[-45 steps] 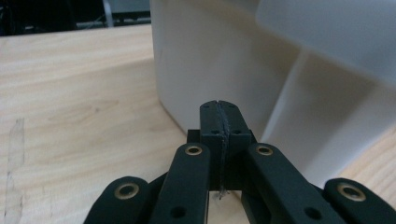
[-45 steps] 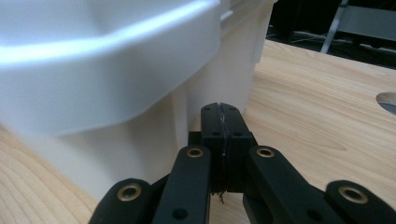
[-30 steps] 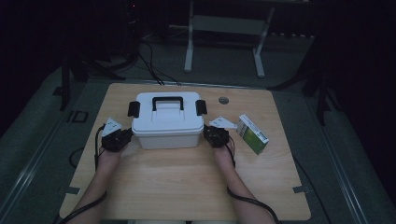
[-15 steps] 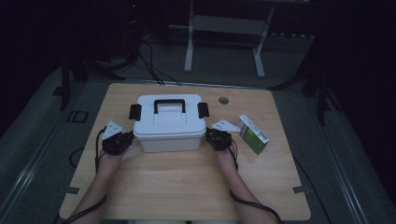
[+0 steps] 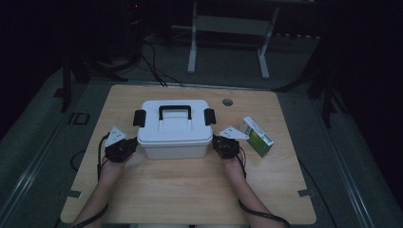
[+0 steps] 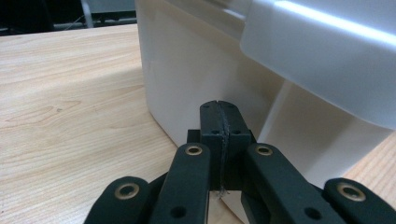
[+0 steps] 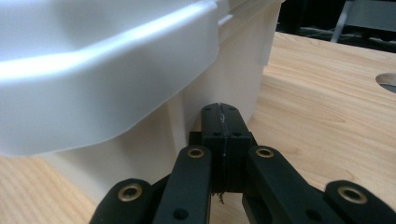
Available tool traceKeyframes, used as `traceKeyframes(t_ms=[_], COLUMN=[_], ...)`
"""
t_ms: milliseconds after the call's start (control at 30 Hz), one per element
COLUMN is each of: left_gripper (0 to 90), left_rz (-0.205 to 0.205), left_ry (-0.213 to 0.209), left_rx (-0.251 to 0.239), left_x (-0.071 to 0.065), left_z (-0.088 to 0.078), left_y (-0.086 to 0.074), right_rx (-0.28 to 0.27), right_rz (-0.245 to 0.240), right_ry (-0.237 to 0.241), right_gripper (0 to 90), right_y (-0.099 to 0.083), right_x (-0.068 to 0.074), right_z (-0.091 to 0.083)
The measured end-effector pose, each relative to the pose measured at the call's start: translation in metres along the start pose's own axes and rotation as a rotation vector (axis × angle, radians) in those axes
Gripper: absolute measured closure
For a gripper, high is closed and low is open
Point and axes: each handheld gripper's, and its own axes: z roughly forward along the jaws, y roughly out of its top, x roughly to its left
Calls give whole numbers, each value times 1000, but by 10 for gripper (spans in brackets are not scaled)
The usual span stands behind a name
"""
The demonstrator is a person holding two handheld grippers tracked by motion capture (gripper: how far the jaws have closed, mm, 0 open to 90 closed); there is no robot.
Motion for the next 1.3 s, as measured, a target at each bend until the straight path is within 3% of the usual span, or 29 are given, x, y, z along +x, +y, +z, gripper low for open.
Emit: traceKeyframes(t_ms=[567,800,1300], left_gripper=[900,900,900], left_rz=[19,13,40], left_ry=[-47,-58,-97], left_rx=[15,19,26], left_x=[-26,-32,-53], left_z=[-7,-11,-20], left_y=[-5,-6,-12], right_rx=[0,-1,-8], right_rz=[31,28,27], right_ry=[11,14,15], right_gripper=[900,900,900], right_y=[-14,-18,-33], right_x=[-3,-1,4], right_z=[-31,-40,-70])
